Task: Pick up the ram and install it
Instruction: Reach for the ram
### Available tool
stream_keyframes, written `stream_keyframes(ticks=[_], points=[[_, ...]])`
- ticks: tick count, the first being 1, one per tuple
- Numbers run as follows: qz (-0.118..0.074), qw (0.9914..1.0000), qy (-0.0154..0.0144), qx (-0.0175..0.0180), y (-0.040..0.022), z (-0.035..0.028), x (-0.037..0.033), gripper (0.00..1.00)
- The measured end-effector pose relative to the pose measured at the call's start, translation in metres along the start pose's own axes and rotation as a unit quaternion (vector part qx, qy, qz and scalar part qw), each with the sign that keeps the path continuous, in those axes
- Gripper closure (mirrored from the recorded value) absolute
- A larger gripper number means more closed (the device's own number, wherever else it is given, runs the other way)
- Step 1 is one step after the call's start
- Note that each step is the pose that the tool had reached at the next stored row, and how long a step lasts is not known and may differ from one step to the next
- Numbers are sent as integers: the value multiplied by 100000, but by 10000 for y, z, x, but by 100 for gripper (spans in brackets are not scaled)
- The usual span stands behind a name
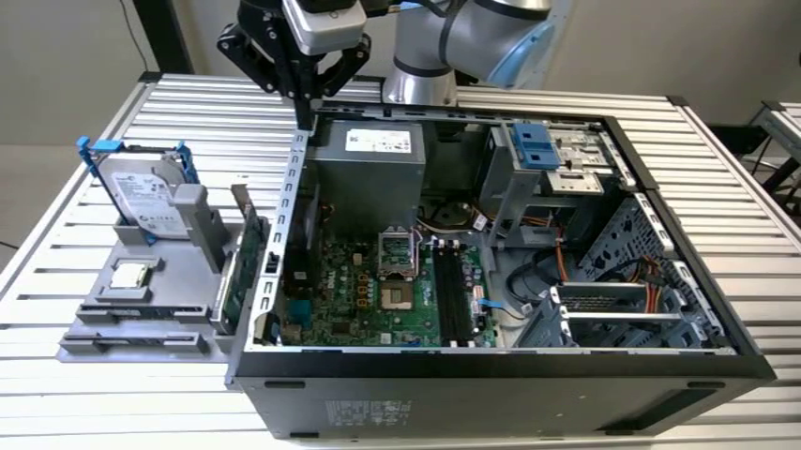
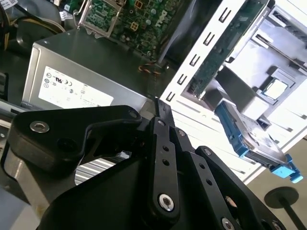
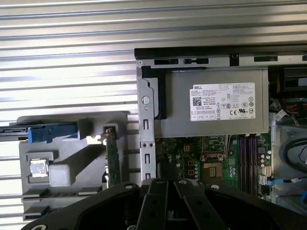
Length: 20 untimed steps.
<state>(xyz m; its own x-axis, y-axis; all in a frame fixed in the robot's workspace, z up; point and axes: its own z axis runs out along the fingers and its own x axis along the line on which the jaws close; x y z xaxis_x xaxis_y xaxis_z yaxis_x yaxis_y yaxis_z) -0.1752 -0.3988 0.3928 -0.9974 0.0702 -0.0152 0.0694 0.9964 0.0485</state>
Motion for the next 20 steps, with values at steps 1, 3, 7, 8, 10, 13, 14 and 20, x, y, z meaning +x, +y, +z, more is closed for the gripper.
stream_keyframes(ticks=[1,3,7,8,10,13,14,20], points=[[-1,100000,-1,-2,-1,0,14,100],[4,100000,-2,-1,-3,-1,44,100],[3,100000,-3,-3,-8,-2,110,100],[3,100000,-3,-3,-9,-2,126,100],[1,100000,-1,0,-11,-3,163,100],[1,100000,-2,-2,-15,-4,215,100],[5,100000,-3,-2,-16,-4,231,100],[2,100000,-2,-2,-21,-6,308,100]])
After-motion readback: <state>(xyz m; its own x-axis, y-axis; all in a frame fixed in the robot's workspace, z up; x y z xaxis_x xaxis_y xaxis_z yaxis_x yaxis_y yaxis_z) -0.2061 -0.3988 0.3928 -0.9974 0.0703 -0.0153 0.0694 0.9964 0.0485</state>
